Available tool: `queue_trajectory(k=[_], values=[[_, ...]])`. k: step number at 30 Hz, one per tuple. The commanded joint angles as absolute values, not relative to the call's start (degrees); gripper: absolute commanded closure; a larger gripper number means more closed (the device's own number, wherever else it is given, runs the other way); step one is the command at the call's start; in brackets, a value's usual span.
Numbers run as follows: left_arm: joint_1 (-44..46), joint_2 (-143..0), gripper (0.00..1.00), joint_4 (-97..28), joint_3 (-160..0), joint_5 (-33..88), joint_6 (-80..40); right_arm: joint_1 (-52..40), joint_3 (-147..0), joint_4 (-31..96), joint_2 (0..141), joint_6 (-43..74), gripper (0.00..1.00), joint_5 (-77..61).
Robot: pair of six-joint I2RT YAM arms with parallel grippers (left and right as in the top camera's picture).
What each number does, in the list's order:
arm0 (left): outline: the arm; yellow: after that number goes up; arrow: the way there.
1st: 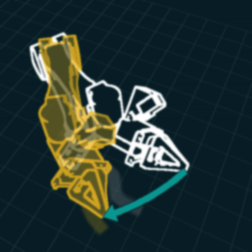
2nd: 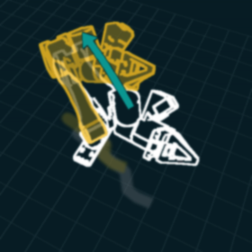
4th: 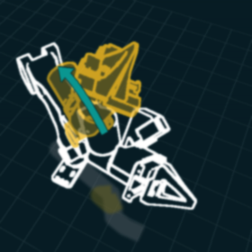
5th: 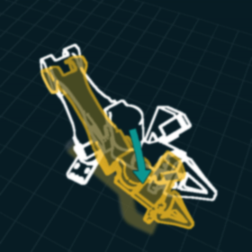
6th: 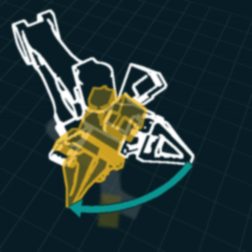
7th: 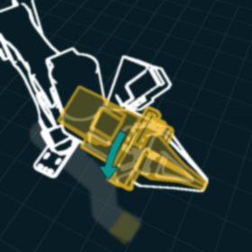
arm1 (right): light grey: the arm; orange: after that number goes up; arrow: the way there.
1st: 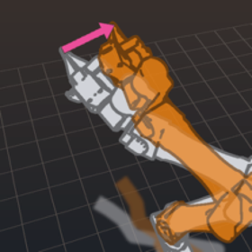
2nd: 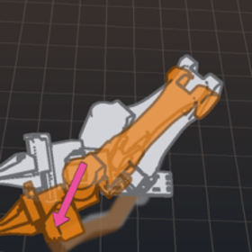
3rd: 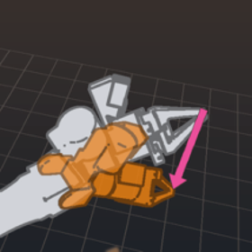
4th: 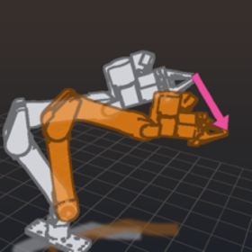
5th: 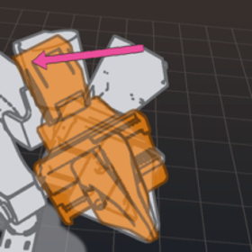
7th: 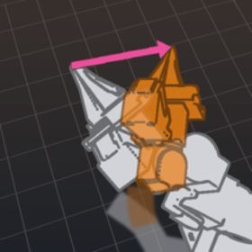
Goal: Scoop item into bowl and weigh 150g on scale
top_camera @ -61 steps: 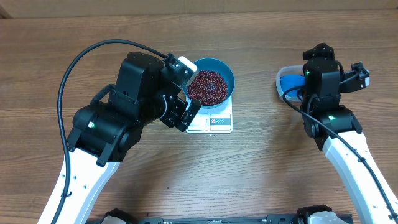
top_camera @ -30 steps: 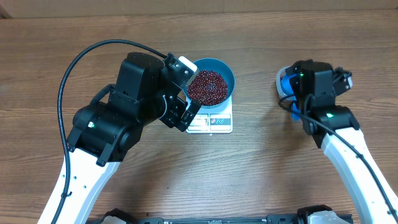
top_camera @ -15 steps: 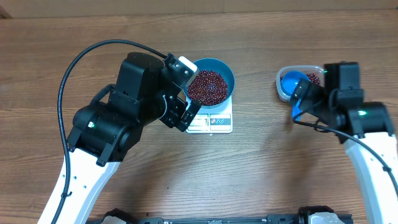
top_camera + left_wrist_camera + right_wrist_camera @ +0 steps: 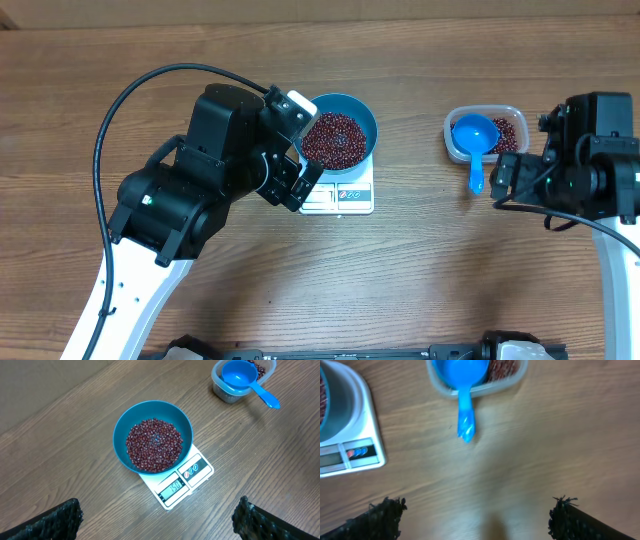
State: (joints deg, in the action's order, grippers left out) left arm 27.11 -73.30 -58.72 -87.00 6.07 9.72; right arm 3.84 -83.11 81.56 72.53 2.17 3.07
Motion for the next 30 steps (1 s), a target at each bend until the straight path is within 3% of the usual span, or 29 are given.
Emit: queue_trajectory(k=[1,6,30], values=[[27.03,-73.49,0.0,-58.52,-88.23,7.09,9.13,4.25,-84.73,76.97,72.77,-1.17,0.0,6.42],[27.03,-73.49,0.0,-58.5,-88.23,7.07,9.13,4.25,-84.73,72.18,72.77,-1.13,0.0,5.76],[27.03,-73.49,0.0,-58.52,-88.23,7.07,9.13,4.25,-84.73,72.07,72.77,-1.13,0.0,5.02]])
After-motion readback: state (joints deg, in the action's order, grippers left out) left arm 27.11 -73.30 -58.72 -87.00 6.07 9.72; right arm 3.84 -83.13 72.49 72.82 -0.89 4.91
